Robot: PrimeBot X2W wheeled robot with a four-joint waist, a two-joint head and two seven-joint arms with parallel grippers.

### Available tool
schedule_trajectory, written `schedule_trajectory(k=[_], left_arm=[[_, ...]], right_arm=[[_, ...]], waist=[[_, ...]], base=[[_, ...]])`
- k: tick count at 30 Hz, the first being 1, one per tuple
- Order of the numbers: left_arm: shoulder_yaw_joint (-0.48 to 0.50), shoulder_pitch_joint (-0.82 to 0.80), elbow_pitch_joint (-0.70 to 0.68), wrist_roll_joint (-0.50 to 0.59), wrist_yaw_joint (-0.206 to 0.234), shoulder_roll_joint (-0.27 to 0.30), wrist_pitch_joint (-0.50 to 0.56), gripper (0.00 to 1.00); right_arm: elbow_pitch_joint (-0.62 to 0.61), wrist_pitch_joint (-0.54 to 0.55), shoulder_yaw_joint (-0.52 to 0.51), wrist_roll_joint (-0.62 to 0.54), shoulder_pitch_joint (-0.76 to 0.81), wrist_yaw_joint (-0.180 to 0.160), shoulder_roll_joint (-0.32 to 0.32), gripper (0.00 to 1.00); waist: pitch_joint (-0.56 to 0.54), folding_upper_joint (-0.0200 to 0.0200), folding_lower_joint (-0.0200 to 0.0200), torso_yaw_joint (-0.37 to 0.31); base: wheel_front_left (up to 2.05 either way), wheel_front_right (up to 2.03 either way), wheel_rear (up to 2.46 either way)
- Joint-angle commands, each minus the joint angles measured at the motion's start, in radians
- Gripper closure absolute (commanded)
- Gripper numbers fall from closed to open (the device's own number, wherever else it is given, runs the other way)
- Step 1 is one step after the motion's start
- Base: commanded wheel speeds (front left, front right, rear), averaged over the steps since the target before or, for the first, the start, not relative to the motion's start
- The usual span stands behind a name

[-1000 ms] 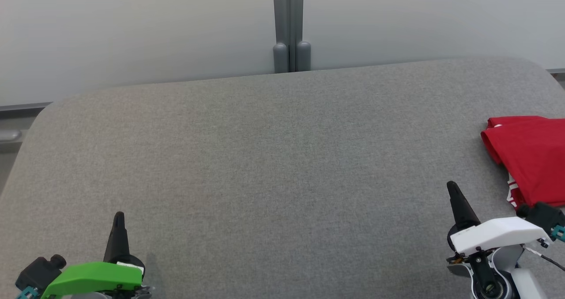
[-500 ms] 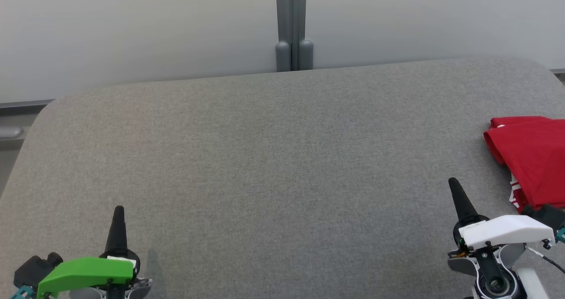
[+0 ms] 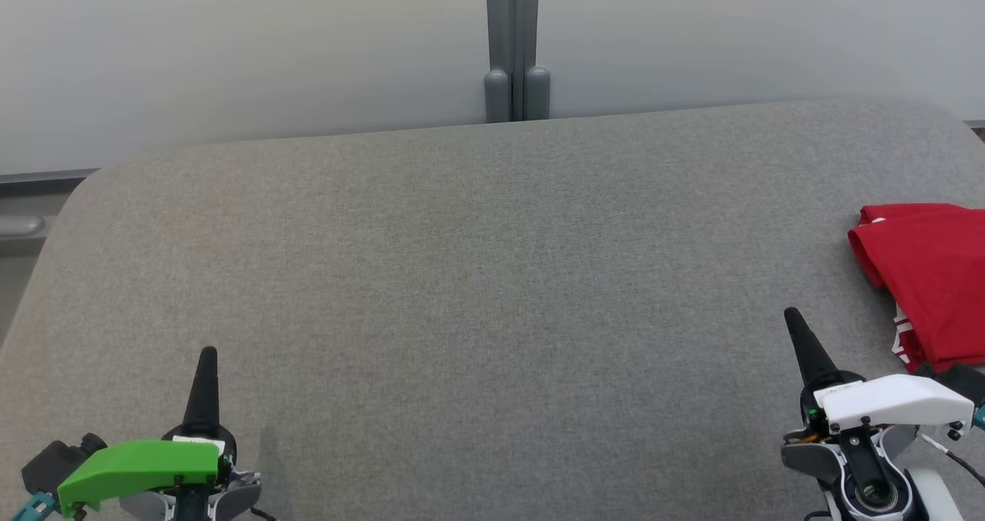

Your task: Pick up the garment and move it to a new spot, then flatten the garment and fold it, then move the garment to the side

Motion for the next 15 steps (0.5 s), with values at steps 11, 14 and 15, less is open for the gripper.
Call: schedule_trajectory(k=[11, 14, 15], left_arm=[[0.01, -0.032, -0.013, -0.105, -0.007, 0.009, 0.029, 1.0], [0.011, -0.034, -0.014, -0.127, -0.007, 0.009, 0.034, 1.0], [0.011, -0.034, -0.014, -0.135, -0.007, 0.009, 0.038, 1.0]], right_arm=[[-0.011, 0.018, -0.013, 0.118, -0.022, 0.0, 0.001, 1.0], [-0.011, 0.021, -0.015, 0.142, -0.023, 0.0, 0.001, 1.0], [-0.011, 0.021, -0.016, 0.151, -0.023, 0.0, 0.001, 1.0]], waist=[[0.003, 0.0, 0.0, 0.006], [0.004, 0.0, 0.0, 0.007], [0.004, 0.0, 0.0, 0.008]], base=[[0.0, 0.0, 0.0], [0.0, 0.0, 0.0], [0.0, 0.0, 0.0]])
